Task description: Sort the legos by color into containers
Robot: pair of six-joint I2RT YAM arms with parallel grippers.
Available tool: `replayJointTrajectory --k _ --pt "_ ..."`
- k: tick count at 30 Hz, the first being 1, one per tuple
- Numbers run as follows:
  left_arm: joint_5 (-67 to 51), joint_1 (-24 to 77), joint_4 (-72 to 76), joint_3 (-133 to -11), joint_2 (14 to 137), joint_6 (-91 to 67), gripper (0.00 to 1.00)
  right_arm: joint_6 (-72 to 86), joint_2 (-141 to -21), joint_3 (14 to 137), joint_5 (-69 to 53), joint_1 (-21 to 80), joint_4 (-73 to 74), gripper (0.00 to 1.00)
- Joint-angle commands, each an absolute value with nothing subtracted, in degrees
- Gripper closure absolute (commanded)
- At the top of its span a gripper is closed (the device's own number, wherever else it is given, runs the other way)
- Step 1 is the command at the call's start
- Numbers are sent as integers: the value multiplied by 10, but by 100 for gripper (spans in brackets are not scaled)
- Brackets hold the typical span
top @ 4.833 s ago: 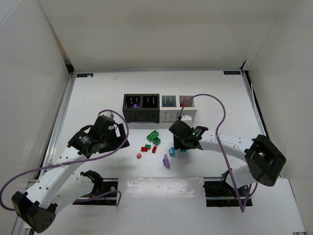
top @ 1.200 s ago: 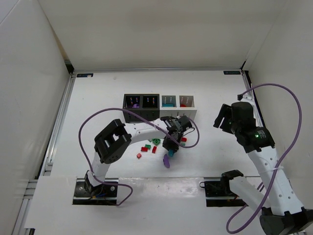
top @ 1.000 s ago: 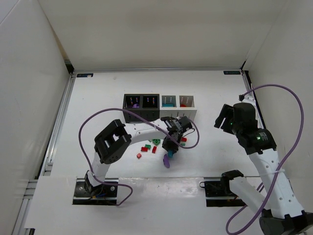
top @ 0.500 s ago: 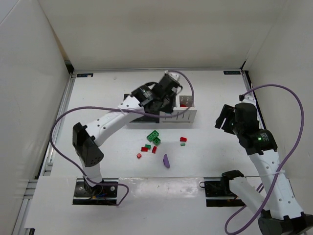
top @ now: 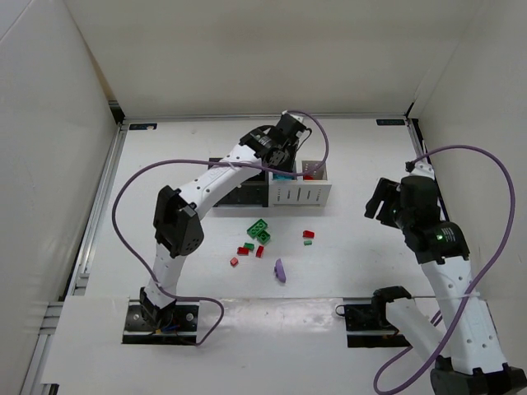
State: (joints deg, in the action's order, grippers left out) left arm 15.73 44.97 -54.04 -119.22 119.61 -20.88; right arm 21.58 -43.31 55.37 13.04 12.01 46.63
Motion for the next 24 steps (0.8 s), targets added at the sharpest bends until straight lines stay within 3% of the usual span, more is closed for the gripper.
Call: replayJointTrajectory --k 1,4,8,12,18,20,24 --pt "168 441 -528 -1216 1180 -206 59 198 -423 554 108 103 466 26" --pt "168 442 -523 -1226 1189 -198 54 194 -422 550 98 98 469 26" --pt "164 443 -528 -1227 1194 -196 24 190 -420 552 105 105 477 26" --pt "152 444 -526 -1211 1180 -192 8 185 -427 553 106 118 475 26" --pt "132 445 -535 -1186 1122 -192 7 202 -446 561 158 205 481 26" --pt "128 444 -533 -1142 1067 -196 0 209 -449 563 181 252 483 26" --pt "147 444 -528 -1023 934 -236 0 243 -472 561 222 394 485 26"
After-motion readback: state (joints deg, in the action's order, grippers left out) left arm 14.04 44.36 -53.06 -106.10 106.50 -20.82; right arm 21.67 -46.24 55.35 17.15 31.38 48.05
